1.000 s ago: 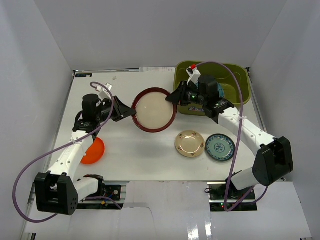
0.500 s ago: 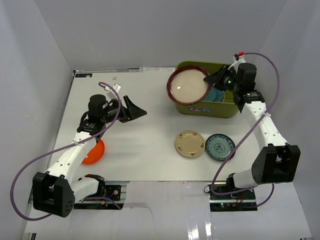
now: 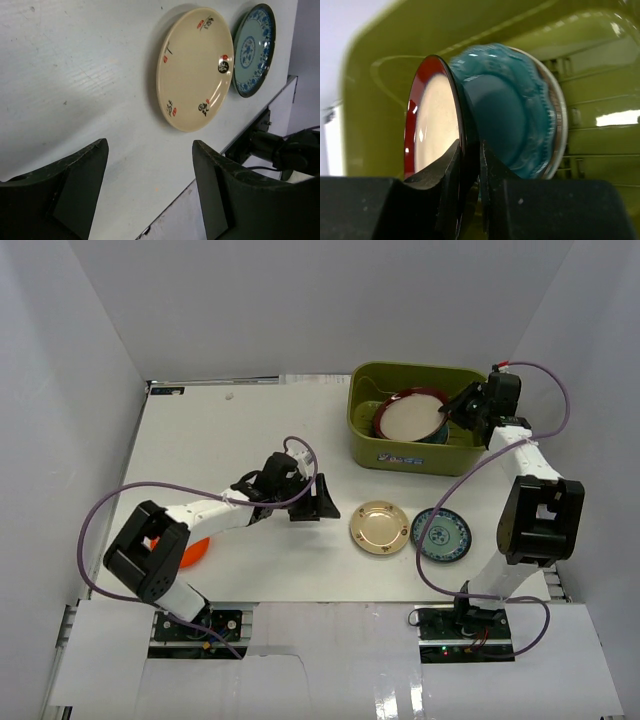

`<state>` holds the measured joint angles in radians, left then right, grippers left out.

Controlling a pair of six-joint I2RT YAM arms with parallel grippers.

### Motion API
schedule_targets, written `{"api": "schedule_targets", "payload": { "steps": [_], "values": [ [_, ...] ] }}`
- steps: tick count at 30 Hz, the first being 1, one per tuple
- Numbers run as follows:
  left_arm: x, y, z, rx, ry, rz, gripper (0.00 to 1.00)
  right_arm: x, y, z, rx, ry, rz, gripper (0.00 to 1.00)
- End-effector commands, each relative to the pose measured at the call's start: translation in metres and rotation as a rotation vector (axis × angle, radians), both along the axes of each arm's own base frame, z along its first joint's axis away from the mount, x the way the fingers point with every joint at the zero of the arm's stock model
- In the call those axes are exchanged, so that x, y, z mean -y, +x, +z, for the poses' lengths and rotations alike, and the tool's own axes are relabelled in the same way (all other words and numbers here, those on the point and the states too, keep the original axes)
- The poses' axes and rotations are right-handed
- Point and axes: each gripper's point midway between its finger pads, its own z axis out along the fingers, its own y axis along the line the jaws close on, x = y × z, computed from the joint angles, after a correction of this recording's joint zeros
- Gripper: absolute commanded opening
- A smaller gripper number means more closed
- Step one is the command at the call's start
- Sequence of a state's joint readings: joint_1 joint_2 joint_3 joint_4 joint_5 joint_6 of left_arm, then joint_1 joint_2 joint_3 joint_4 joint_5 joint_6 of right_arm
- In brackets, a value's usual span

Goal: Place the plates into the plastic bin on the countertop

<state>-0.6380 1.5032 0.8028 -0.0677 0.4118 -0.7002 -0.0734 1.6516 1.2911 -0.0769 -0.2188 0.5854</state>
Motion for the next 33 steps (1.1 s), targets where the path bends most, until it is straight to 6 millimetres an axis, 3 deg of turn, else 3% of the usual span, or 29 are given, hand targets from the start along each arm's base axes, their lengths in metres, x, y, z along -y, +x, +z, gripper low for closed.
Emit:
{"api": "schedule_targets", "payload": {
  "steps": [1, 8, 11, 14, 15, 18, 21, 23, 26, 27, 29, 30, 31, 32, 33],
  "values": [
    [0.015, 0.027, 0.013, 0.088, -0.002, 0.057, 0.78, 0.003, 0.028, 0.056, 0.185, 0.003, 0.001, 0.08],
    [0.054, 0.029, -0.013, 0.067, 0.048, -0.001, 0.77, 0.014, 0.028, 0.009, 0.11, -0.039, -0.045, 0.08],
    [0.063, 0.027, -0.033, 0.045, 0.082, -0.021, 0.76, 0.021, 0.026, -0.002, 0.088, -0.08, -0.067, 0.15],
    [0.073, 0.027, -0.046, 0.034, 0.103, -0.034, 0.72, 0.03, 0.022, -0.007, 0.064, -0.167, -0.084, 0.43],
    [0.077, 0.028, -0.046, 0.042, 0.106, -0.04, 0.7, 0.03, 0.021, -0.007, 0.06, -0.183, -0.088, 0.58],
    [0.084, 0.026, -0.06, 0.029, 0.133, -0.051, 0.65, 0.038, 0.011, -0.005, 0.042, -0.223, -0.116, 0.83],
    [0.086, 0.023, -0.07, 0.03, 0.159, -0.052, 0.53, 0.04, 0.005, -0.001, 0.042, -0.239, -0.112, 0.95],
    [0.085, 0.022, -0.073, 0.035, 0.175, -0.052, 0.46, 0.045, -0.001, 0.009, 0.054, -0.258, -0.137, 0.98],
    [0.079, 0.023, -0.078, 0.048, 0.208, -0.037, 0.26, 0.041, -0.016, 0.024, 0.083, -0.252, -0.128, 0.98],
    [0.076, 0.024, -0.079, 0.055, 0.221, -0.026, 0.22, 0.04, -0.025, 0.039, 0.116, -0.245, -0.134, 0.97],
    [0.072, 0.024, -0.082, 0.062, 0.236, -0.027, 0.05, 0.032, -0.042, 0.034, 0.115, -0.223, -0.102, 0.97],
    [0.07, 0.024, -0.082, 0.066, 0.242, -0.025, 0.0, 0.03, -0.055, 0.05, 0.156, -0.219, -0.105, 0.96],
    [0.068, 0.025, -0.08, 0.076, 0.245, -0.014, 0.0, 0.029, -0.068, 0.034, 0.127, -0.217, -0.103, 0.96],
    [0.065, 0.024, -0.081, 0.077, 0.249, -0.011, 0.0, 0.026, -0.077, 0.032, 0.129, -0.215, -0.097, 0.96],
    [0.065, 0.024, -0.079, 0.084, 0.246, -0.009, 0.0, 0.023, -0.091, 0.043, 0.162, -0.213, -0.094, 0.95]
  ]
}}
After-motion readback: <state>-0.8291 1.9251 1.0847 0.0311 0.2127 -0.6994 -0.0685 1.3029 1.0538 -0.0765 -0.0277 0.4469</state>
